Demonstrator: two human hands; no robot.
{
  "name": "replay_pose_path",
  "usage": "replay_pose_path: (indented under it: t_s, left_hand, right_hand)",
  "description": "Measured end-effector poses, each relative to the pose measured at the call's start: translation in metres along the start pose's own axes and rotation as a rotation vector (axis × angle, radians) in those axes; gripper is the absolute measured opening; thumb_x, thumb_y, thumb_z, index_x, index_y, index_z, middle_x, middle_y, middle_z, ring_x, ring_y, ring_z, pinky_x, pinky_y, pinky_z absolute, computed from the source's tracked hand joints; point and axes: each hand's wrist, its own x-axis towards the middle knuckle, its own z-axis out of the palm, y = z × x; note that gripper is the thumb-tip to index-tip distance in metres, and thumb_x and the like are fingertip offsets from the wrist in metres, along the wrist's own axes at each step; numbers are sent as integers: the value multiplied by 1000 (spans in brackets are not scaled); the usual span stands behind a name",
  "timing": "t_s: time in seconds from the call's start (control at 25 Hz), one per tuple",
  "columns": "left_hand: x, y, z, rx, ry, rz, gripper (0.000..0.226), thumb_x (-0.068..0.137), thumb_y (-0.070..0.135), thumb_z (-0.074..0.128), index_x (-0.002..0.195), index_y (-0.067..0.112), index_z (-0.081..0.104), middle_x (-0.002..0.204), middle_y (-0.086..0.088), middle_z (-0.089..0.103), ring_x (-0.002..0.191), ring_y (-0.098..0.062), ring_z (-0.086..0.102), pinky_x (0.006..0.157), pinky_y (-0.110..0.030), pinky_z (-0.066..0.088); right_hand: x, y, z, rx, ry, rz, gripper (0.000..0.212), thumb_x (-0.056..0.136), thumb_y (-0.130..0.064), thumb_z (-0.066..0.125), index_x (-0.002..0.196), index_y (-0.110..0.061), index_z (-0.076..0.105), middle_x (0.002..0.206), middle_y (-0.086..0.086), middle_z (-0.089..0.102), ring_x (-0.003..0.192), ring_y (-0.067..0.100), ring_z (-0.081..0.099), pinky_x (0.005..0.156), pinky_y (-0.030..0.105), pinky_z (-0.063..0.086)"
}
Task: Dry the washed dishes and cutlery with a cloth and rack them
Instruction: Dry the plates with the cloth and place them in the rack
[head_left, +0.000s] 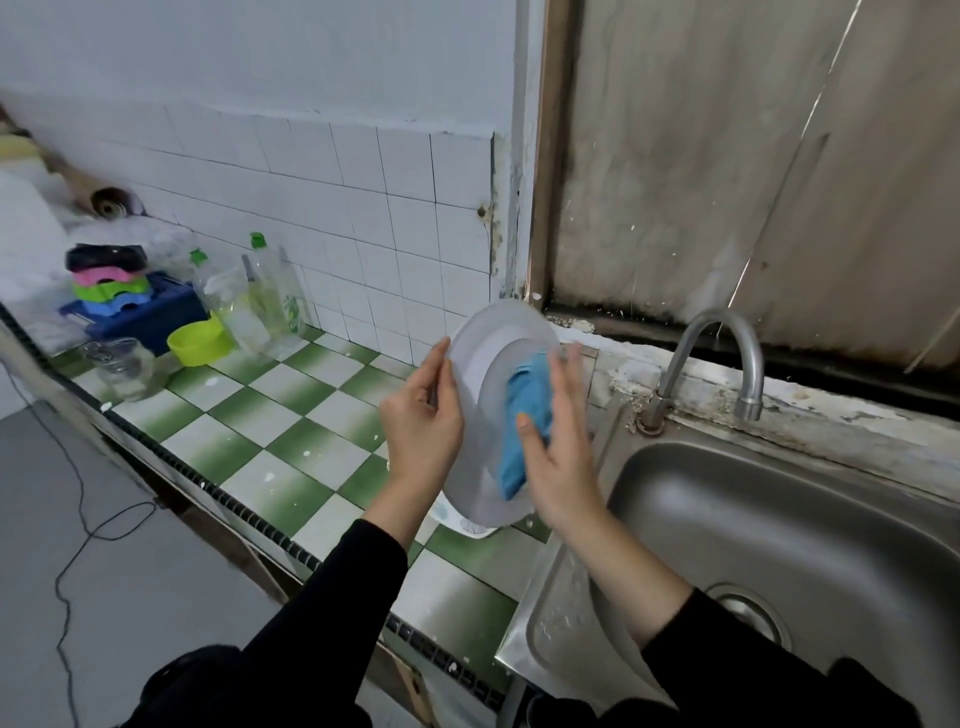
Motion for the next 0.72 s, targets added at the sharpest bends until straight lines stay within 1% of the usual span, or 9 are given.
replay_pose_path:
  t_s: [0.04,0.12,0.2,0.28,0.36,0.44,0.52,0.68,0.72]
  left_hand:
    - [1,12,-2,-67,44,-3,29,97,8,54,123,15,63,89,20,68,75,17,58,78,-4,43]
    - [7,29,-12,-186,138,-28,28,96,3,52,121,12,63,109,5,67,87,18,59,84,-6,44]
    - [8,39,-24,-268,154,-65,28,96,3,52,117,18,64,112,-1,68,89,8,63,85,-10,47]
    - [0,48,-28,-319,130,-85,28,97,4,53,112,23,64,110,-5,70,91,-2,64,86,-14,49]
    - [-10,55,-26,-353,136,-87,27,97,3,53,111,23,64,103,-1,71,86,-1,64,83,-14,50]
    - [-10,56,-27,-374,185,-106,26,97,3,53,110,22,65,95,4,70,78,3,64,78,-14,50]
    - [-5,53,-37,-400,202,-135,27,97,3,53,107,23,67,96,2,71,77,3,63,78,-15,50]
    - [-21,57,-42,-397,112,-83,29,96,2,53,102,26,68,89,13,72,77,4,65,75,-12,49]
    - [-26,59,-38,-391,85,-75,30,96,2,53,101,27,68,85,16,72,78,4,65,75,-12,49]
  right_hand:
    - [4,-3,7,-51,-88,-87,55,100,-19,41,151,-20,20,161,-3,1,149,9,-3,120,25,2]
    - [29,7,4,-193,-47,-182,54,98,-28,36,150,-22,25,161,-2,6,148,16,-8,120,38,-3]
    - [65,7,-14,-147,152,-19,54,95,-29,35,148,-21,29,160,3,11,147,20,-4,121,47,1]
    - [81,-9,-22,-25,237,43,50,97,-25,38,146,-16,35,160,7,19,147,16,5,122,42,9]
    - [66,-33,-10,-26,116,-188,46,97,-19,41,142,-5,41,156,14,28,149,21,12,121,36,13]
    - [31,-41,-3,-99,-100,-532,46,94,-10,42,138,3,44,150,20,35,148,27,19,120,43,18]
    - [17,-21,-19,-226,-184,-642,51,91,-8,40,141,4,39,150,21,35,146,33,23,117,51,23]
    - [47,-10,-46,-134,82,-108,60,91,-16,29,150,-16,19,161,10,18,150,15,9,121,27,11]
    - [48,-22,-40,-101,111,-94,58,92,-16,30,150,-16,20,160,12,17,150,18,10,120,25,10]
